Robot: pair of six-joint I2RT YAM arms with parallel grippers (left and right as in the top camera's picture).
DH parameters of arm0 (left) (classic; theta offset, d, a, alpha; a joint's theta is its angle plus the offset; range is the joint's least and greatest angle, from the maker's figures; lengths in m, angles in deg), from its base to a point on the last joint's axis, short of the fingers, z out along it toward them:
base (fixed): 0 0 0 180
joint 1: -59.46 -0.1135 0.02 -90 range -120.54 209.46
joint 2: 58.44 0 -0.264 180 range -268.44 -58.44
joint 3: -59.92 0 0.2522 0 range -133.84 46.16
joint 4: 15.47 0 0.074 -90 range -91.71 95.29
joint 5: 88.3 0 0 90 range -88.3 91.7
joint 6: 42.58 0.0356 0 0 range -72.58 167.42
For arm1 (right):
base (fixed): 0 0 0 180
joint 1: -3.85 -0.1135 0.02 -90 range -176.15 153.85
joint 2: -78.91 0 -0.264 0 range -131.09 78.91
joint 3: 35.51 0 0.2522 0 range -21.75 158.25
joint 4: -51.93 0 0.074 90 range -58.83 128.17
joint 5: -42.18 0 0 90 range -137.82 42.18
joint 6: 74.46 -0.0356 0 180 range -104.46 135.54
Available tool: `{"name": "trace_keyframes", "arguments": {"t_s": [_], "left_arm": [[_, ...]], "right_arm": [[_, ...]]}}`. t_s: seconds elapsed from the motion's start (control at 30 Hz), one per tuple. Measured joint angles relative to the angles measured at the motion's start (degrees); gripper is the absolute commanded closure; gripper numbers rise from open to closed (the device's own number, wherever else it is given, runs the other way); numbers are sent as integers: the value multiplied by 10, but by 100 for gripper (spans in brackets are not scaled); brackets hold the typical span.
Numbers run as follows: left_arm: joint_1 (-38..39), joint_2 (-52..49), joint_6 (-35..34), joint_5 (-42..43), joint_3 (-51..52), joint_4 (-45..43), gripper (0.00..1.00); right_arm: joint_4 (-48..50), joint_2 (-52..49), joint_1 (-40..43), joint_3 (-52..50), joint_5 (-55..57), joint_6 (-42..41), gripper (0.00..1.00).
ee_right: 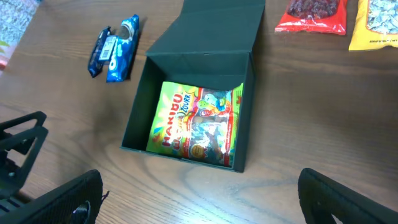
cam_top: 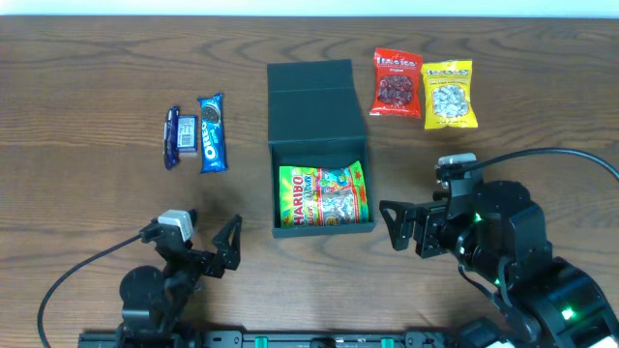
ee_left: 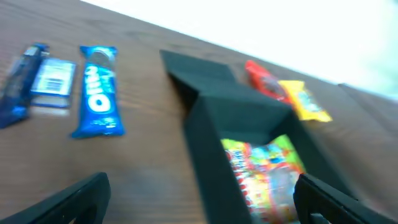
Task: Pack container
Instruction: 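Reach the left gripper to the blue Oreo pack and grasp it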
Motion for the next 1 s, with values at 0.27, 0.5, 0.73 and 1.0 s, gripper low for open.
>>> {"name": "trace_keyframes", "arguments": {"t_s": [0.27, 0.5, 0.73, 1.0], "left_arm": [[0, -31, -33, 22, -61, -13, 5], [0, -217, 5, 24, -166, 7, 5], [0, -472, 73, 21, -312, 73, 5], [0, -703, 121, -34, -459, 128, 5]], "right_arm": [[0, 0, 0, 0, 0, 0, 1], [-1, 0, 0, 0, 0, 0, 1], [-1, -1, 0, 0, 1, 0, 1], [-1, -1, 0, 0, 1, 0, 1]]}}
